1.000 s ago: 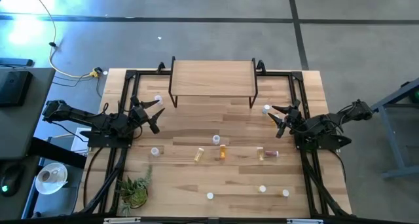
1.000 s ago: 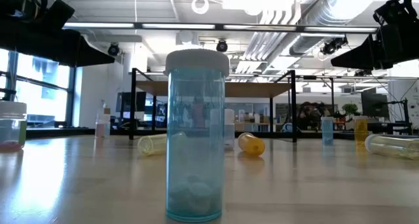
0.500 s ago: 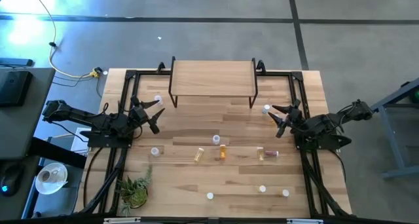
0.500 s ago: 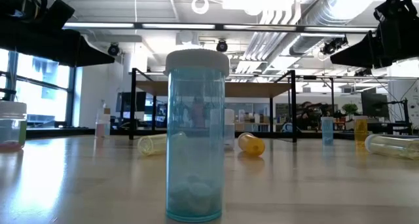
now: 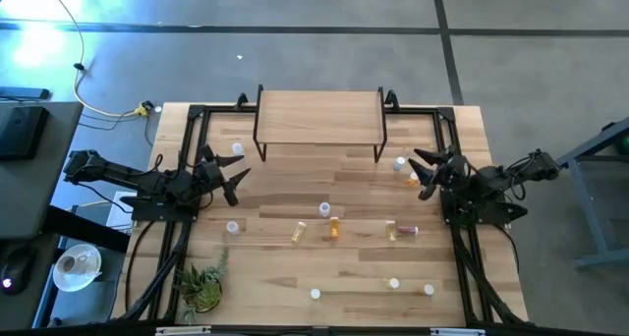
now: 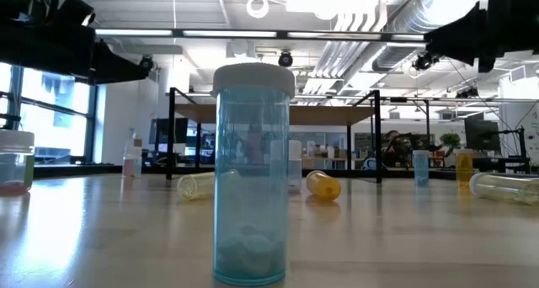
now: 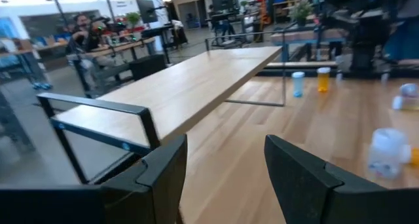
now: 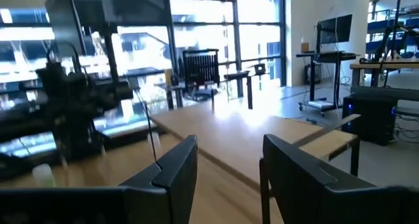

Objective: Pick and place medicine bottles onto shelf by color
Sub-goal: Put the top right orange pill bottle on the shelf

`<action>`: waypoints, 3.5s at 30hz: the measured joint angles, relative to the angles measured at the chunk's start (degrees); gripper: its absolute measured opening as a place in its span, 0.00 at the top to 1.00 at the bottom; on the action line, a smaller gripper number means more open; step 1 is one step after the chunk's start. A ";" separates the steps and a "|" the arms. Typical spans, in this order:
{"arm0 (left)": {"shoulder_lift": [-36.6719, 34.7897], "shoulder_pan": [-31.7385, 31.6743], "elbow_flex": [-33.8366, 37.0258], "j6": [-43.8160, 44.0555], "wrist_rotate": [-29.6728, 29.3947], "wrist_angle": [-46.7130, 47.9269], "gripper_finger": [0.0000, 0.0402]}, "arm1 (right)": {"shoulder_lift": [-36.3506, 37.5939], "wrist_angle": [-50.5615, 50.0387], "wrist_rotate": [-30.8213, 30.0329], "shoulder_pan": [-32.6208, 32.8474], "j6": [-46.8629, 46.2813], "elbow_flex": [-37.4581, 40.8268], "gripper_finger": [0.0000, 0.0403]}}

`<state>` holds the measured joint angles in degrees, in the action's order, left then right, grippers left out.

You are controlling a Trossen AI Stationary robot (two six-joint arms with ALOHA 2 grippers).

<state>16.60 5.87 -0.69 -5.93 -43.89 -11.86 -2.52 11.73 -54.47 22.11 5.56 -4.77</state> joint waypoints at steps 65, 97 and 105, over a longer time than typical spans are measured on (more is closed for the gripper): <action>0.00 0.00 0.00 -2.65 5.74 0.02 0.51 | -31.02 -51.02 -0.27 -2.07 -49.19 -34.26 0.44; 0.00 0.00 0.00 -1.56 5.54 0.06 0.51 | -40.95 -73.84 35.18 -32.37 -62.51 -36.54 0.44; 0.00 0.00 0.01 0.38 5.56 0.16 0.51 | -46.86 -73.99 37.71 -32.37 -69.96 -36.51 0.44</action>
<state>16.60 5.87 -0.68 -5.55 -38.33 -11.70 -49.38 -62.26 -16.76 -10.26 -64.40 -41.28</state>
